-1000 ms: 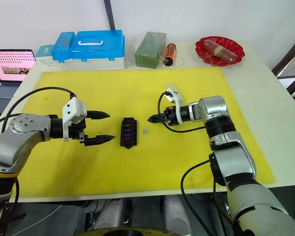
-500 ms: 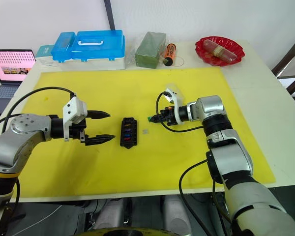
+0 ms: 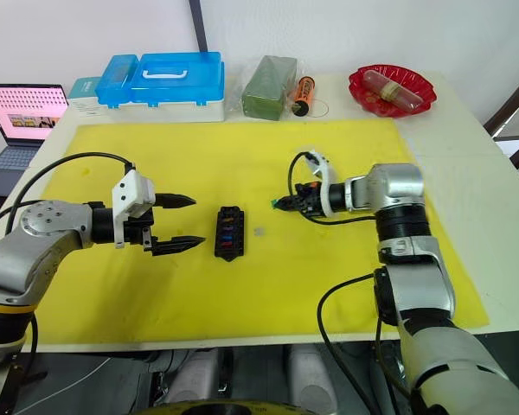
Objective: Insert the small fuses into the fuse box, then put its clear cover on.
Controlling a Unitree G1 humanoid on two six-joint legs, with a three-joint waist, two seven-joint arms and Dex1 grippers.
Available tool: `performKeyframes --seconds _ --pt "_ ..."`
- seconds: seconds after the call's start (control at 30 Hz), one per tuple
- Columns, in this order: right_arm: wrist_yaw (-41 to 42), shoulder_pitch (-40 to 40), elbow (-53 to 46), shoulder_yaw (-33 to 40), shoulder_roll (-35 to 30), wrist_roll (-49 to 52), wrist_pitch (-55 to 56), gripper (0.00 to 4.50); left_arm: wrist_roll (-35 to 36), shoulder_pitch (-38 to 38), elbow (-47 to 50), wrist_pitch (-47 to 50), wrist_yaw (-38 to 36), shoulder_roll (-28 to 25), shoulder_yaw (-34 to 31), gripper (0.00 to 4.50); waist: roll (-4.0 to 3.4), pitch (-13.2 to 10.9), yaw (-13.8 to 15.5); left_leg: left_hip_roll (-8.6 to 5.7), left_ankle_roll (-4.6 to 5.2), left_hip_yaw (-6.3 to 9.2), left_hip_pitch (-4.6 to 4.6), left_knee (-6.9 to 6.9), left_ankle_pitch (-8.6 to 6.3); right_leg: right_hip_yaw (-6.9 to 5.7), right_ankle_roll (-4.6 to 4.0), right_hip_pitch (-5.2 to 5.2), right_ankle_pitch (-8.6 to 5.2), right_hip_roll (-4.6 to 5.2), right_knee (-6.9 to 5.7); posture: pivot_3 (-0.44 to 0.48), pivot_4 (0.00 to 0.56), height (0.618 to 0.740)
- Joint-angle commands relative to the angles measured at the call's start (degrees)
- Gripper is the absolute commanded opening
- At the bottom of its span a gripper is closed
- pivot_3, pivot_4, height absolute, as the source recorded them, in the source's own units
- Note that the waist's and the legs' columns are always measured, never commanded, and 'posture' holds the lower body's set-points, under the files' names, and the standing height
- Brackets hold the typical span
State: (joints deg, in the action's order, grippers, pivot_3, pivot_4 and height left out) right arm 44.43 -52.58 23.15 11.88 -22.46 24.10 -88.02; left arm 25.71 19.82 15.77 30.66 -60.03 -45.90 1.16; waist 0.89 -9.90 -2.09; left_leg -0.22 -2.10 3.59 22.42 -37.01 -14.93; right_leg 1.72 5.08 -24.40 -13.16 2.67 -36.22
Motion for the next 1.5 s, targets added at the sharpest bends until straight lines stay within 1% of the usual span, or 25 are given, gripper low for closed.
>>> performKeyframes --seconds 0.03,0.1,0.2,0.3,0.37,0.43,0.57,0.63,0.67,0.73,0.8,0.87,0.9,1.0,1.07,1.17,1.27,1.3,1.37,1.4,1.43,1.5 --pt "-10.17 4.21 -11.54 10.21 3.37 5.17 -4.48 0.03 0.62 -0.19 1.36 -0.76 0.21 0.16 -1.26 4.5 0.0 0.0 -0.02 0.01 0.0 0.01 0.0 0.01 0.0 -0.01 0.0 0.0 0.0 -0.01 0.0 0.0 0.15 0.74" --pt "-16.41 8.41 -18.61 14.07 6.18 11.53 -4.48 0.03 0.56 -0.16 1.2 -0.89 0.18 0.25 -1.17 4.5 0.0 0.0 -0.11 0.01 0.0 0.02 0.0 0.01 0.0 -0.01 0.0 0.0 0.0 -0.01 0.0 0.0 0.15 0.74" --pt "-28.42 15.89 -28.97 17.53 10.55 22.12 -4.48 0.03 0.3 0.73 0.23 -1.21 -0.16 0.52 -0.69 4.5 0.0 0.0 -0.24 0.02 0.0 0.02 0.0 0.03 0.0 -0.01 0.0 0.0 0.0 -0.01 0.0 0.0 0.15 0.74" --pt "-42.19 21.98 -38.86 22.03 17.3 30.28 -4.48 0.03 -0.03 1.91 -1.07 -1.8 -0.89 0.94 -0.02 4.5 -0.02 0.0 -0.28 0.02 0.01 0.0 0.0 0.01 0.0 0.0 0.0 0.0 0.0 0.0 -0.01 0.0 0.15 0.74" --pt "-52.08 24.29 -42.21 25.42 22.04 35.8 -4.48 0.03 -0.27 2.72 -1.86 -2.17 -1.36 1.45 0.58 4.5 -0.02 0.0 -0.32 0.03 0.01 0.01 -0.01 0.01 0.0 0.0 0.0 0.0 0.0 -0.01 -0.02 0.0 0.15 0.74" --pt "-60.27 25.28 -44.13 27.59 25.4 40.57 -4.48 0.03 -0.56 3.21 -2.48 -2.53 -1.78 1.83 1.01 4.5 -0.03 0.0 -0.34 0.03 0.0 0.02 -0.01 0.01 0.0 0.0 0.0 0.0 0.0 -0.02 -0.01 0.0 0.15 0.74" --pt "-73.75 27.14 -44.69 28.58 28.95 50.37 -4.48 0.03 -0.85 3.82 -3.26 -2.99 -2.3 2.27 1.58 4.5 -0.04 0.0 -0.39 0.03 0.01 0.01 -0.01 0.02 0.0 0.0 0.0 0.0 -0.01 -0.02 0.0 0.0 0.15 0.74" --pt "-80.02 28.72 -43.94 27.2 28.99 56.08 -3.33 0.03 -0.99 4.11 -3.63 -3.18 -2.44 2.48 1.72 4.5 -0.04 0.0 -0.39 0.04 0.01 0.01 0.0 0.03 0.0 0.0 0.0 0.0 -0.02 -0.02 0.01 0.0 0.15 0.74" --pt "-84.01 30.21 -43.22 24.85 27.66 60.8 -0.8 0.03 -1.04 4.15 -3.75 -3.33 -2.51 2.53 1.75 4.5 -0.04 0.0 -0.4 0.04 0.01 0.01 0.0 0.03 0.0 0.0 -0.01 0.0 -0.02 -0.01 0.02 0.0 0.15 0.74" --pt "-91.74 33.19 -41.71 18.85 23.47 71.16 5.73 0.03 -1.24 4.23 -4.03 -3.61 -2.57 2.68 1.81 4.5 -0.05 0.0 -0.45 0.05 0.01 0.01 0.0 0.05 0.0 0.0 -0.01 0.0 -0.03 -0.02 0.02 0.0 0.15 0.74" --pt "-97.77 35.47 -41.04 12.32 17.79 80.81 12.7 0.03 -1.37 4.25 -4.18 -3.74 -2.59 2.81 1.84 4.5 -0.08 -0.02 -0.48 0.06 0.02 -0.03 0.0 0.05 0.0 0.04 -0.01 0.0 -0.03 0.0 0.06 0.0 0.15 0.74" --pt "-100.7 36.78 -41.27 6.73 12.42 87.37 18.68 0.5 -1.41 4.02 -4.09 -3.82 -2.49 2.87 1.72 4.5 -0.06 -0.01 -0.5 0.06 0.02 -0.05 0.0 0.04 0.0 0.08 -0.09 0.0 -0.11 0.0 0.09 0.0 0.15 0.74" --pt "-100.8 37.13 -41.5 4.84 10.52 88.52 20.77 0.69 -1.44 4.01 -4.11 -3.82 -2.43 2.93 1.73 4.5 -0.06 -0.01 -0.5 0.06 0.02 -0.06 0.0 0.03 0.0 0.09 -0.11 0.0 -0.12 -0.02 0.09 0.0 0.15 0.74" --pt "-96.21 36.79 -41.66 1.16 3.9 88.9 22.68 1.64 -1.47 3.55 -3.83 -3.89 -2.18 2.93 1.51 4.5 -0.07 -0.02 -0.48 0.06 0.03 -0.05 0.0 0.04 0.0 0.09 -0.05 0.0 -0.1 -0.08 0.1 0.0 0.15 0.74" --pt "-89.03 35.29 -41.13 -0.91 -3.69 88.9 20.32 2.36 -1.51 3.42 -3.8 -3.93 -2.08 2.95 1.41 4.5 -0.07 -0.01 -0.45 0.06 0.04 -0.08 0.01 0.03 -0.01 0.12 -0.01 0.01 -0.1 -0.06 0.11 0.0 0.15 0.74" --pt "-75.86 31.86 -39.1 -3.68 -15.99 88.9 15.35 3.39 -1.6 3.54 -3.95 -3.99 -1.98 3.04 1.42 4.5 -0.07 -0.03 -0.23 0.05 0.06 -0.11 0.03 0.0 -0.02 0.14 -0.1 0.01 -0.17 -0.04 0.15 0.0 0.15 0.74" --pt "-65.28 25.88 -35.54 -6.45 -24.86 88.49 11.54 4.44 -1.63 3.65 -4.06 -4.11 -1.98 3.05 1.48 4.5 -0.06 -0.03 -0.24 0.05 0.08 -0.11 0.01 -0.01 -0.03 0.14 -0.13 0.04 -0.19 -0.07 0.18 0.0 0.15 0.74" --pt "-62.03 23.4 -34.32 -7.24 -26.78 87.14 10.16 4.48 -1.64 3.67 -4.09 -4.13 -2.01 3.05 1.5 4.5 -0.07 -0.04 -0.36 0.06 0.09 -0.1 0.01 0.0 -0.04 0.14 -0.14 0.04 -0.19 -0.09 0.18 0.0 0.15 0.74" --pt "-49.23 15.68 -32.13 -10.29 -29.78 75.68 6.49 4.48 -1.64 3.86 -4.23 -4.27 -2.41 2.97 1.69 4.5 -0.1 -0.06 -0.5 0.08 0.15 -0.12 0.0 0.0 -0.07 0.16 -0.14 0.04 -0.2 -0.11 0.19 0.0 0.15 0.74" --pt "-44.06 13.42 -31.45 -11.74 -30.71 70.87 6.03 4.48 -1.67 3.95 -4.3 -4.36 -2.59 2.93 1.79 4.5 -0.1 -0.06 -0.42 0.08 0.21 -0.16 -0.02 -0.01 -0.1 0.18 -0.16 0.02 -0.21 -0.12 0.19 0.0 0.15 0.74" --pt "-36.57 11.23 -31.73 -14.87 -32.37 64.18 7.39 4.48 -1.72 4.08 -4.43 -4.5 -2.8 2.9 1.91 4.5 -0.1 -0.06 -0.29 0.08 0.21 -0.15 -0.01 -0.01 -0.11 0.18 -0.16 0.01 -0.21 -0.13 0.19 0.0 0.15 0.74" --pt "-24.08 8.3 -30.84 -19.97 -34.09 55.07 10.11 4.48 -1.82 4.31 -4.71 -4.71 -3.05 2.88 2.04 4.5 -0.08 -0.06 -0.03 0.08 0.26 -0.14 0.01 -0.01 -0.13 0.16 -0.1 0.0 -0.21 -0.13 0.19 0.0 0.15 0.74"
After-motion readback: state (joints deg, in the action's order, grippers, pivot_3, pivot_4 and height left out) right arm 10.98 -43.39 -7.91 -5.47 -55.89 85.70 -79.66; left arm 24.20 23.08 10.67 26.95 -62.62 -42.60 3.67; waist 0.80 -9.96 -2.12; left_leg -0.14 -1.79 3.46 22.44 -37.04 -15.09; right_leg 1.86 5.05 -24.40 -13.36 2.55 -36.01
